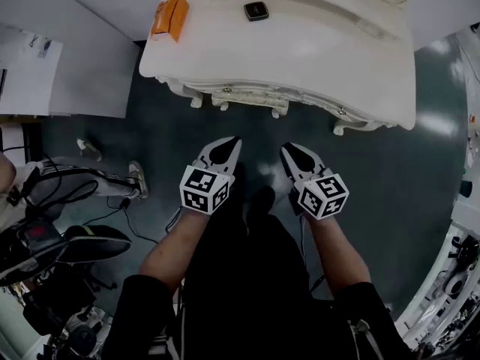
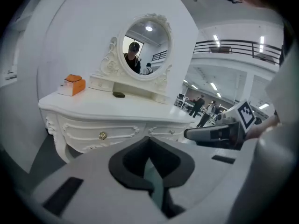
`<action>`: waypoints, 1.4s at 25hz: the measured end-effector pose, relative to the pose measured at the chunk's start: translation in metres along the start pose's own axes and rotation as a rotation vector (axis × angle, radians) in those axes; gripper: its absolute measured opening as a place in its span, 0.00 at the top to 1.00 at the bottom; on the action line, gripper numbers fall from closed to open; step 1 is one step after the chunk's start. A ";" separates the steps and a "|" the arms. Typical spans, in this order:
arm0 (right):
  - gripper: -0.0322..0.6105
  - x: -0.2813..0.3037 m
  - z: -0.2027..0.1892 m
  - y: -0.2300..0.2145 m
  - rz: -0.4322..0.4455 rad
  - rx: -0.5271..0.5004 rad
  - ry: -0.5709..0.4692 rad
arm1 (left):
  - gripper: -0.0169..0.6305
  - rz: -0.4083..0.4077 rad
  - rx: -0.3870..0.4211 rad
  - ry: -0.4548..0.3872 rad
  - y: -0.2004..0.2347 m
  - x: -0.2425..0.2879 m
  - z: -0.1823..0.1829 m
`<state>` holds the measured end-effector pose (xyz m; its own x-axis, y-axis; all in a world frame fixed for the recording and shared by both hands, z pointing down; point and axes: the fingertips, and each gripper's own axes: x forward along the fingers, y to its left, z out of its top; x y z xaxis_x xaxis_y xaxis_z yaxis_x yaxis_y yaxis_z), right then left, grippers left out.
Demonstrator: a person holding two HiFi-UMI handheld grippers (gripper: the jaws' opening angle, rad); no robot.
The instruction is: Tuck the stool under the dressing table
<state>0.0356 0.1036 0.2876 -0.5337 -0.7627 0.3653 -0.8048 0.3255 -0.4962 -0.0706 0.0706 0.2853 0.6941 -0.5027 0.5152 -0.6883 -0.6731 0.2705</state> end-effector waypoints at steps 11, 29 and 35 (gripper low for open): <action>0.89 -0.090 0.075 0.105 0.074 -0.084 -0.116 | 0.96 -0.110 0.093 -0.050 -0.102 -0.095 0.076; 0.92 -0.216 0.152 0.196 0.069 -0.294 -0.367 | 0.96 -0.121 0.218 -0.267 -0.200 -0.184 0.153; 0.92 -0.235 0.158 0.201 0.057 -0.339 -0.394 | 0.96 -0.088 0.238 -0.298 -0.200 -0.194 0.157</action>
<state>0.0402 0.2602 -0.0229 -0.4935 -0.8697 -0.0117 -0.8510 0.4855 -0.2002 -0.0344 0.2173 0.0038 0.8032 -0.5493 0.2304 -0.5795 -0.8101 0.0892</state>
